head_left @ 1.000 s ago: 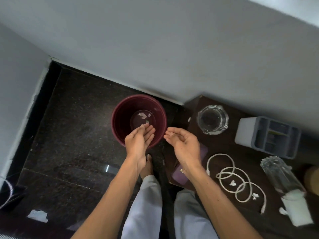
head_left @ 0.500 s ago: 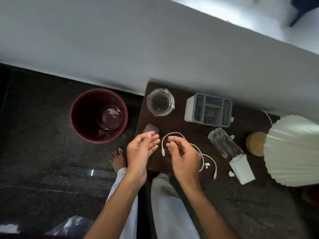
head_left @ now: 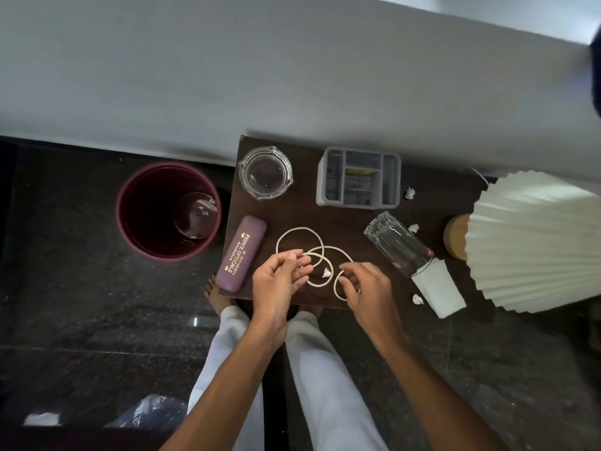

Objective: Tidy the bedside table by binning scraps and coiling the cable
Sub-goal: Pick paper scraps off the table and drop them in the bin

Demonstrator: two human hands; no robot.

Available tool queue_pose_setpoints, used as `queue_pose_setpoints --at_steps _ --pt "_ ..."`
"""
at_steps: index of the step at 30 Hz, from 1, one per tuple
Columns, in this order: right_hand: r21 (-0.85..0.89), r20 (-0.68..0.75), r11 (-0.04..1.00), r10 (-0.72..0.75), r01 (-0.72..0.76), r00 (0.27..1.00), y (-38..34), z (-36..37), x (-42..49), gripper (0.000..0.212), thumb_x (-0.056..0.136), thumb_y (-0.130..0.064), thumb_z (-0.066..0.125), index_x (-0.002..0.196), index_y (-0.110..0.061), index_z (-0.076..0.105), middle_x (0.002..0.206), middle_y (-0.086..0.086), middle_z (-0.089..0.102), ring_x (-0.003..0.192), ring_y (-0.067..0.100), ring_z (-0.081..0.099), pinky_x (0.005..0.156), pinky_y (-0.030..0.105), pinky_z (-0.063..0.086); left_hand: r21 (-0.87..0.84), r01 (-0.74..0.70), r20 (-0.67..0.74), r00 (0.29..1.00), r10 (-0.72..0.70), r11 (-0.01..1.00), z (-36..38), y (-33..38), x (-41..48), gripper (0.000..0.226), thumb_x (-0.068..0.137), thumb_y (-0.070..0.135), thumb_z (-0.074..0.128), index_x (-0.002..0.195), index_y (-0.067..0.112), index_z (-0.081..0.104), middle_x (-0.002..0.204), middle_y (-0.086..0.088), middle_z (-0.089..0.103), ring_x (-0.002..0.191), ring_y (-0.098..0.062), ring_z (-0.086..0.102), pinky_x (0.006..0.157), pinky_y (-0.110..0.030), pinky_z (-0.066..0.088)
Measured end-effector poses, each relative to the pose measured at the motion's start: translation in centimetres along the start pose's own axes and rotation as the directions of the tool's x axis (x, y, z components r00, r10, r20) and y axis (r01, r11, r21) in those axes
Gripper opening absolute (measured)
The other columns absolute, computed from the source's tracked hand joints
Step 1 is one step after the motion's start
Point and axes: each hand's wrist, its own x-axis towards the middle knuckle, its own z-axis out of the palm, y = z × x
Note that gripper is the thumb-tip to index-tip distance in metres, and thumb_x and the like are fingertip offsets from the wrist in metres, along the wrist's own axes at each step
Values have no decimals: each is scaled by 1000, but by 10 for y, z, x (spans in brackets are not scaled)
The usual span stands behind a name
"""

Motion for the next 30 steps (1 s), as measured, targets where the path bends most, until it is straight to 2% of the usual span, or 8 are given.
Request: queue_pose_setpoints --at_steps 5,11,18,22,26,30 --pt "-17 28 999 -42 43 999 -1 16 9 26 77 -9 80 101 -15 73 94 -1 69 88 18 61 76 31 54 27 -9 -27 1000 10 1000 2 -6 0 20 104 15 55 111 6 71 102 -13 79 85 -15 76 83 -28 60" --pt "-13 47 1000 -26 27 999 6 25 15 28 75 -10 84 100 -16 74 94 -1 70 88 18 59 71 30 52 39 -34 -39 999 36 999 2 -7 5 18 104 15 55 109 7 70 102 -12 79 87 -16 76 85 -29 61" --pt "-102 87 991 -79 88 993 14 35 18 15 82 -15 79 96 -18 74 91 -4 64 89 15 54 69 19 40 19 -30 -34 999 30 999 6 -6 12 21 104 16 56 114 4 69 102 -12 79 94 -21 76 88 -32 61" --pt "-110 102 987 -103 114 989 15 33 21 11 83 -17 78 93 -16 74 91 -2 64 89 17 56 69 25 46 16 -28 -25 999 28 999 5 -6 13 21 103 15 56 114 3 69 103 -13 78 92 -20 75 88 -30 61" --pt "24 32 1000 -14 14 999 10 18 18 11 81 -16 80 90 -16 74 91 -4 68 85 13 59 74 23 48 16 -32 -19 999 32 999 4 -4 12 20 103 14 56 114 3 69 105 -14 78 94 -21 75 91 -32 60" --pt "244 -69 958 170 -149 983 -7 -13 14 6 83 -21 80 87 -19 76 82 -10 71 71 3 66 62 10 50 40 -40 10 999 39 998 2 -2 8 16 101 7 57 109 8 71 102 -10 79 94 -19 75 89 -30 60"
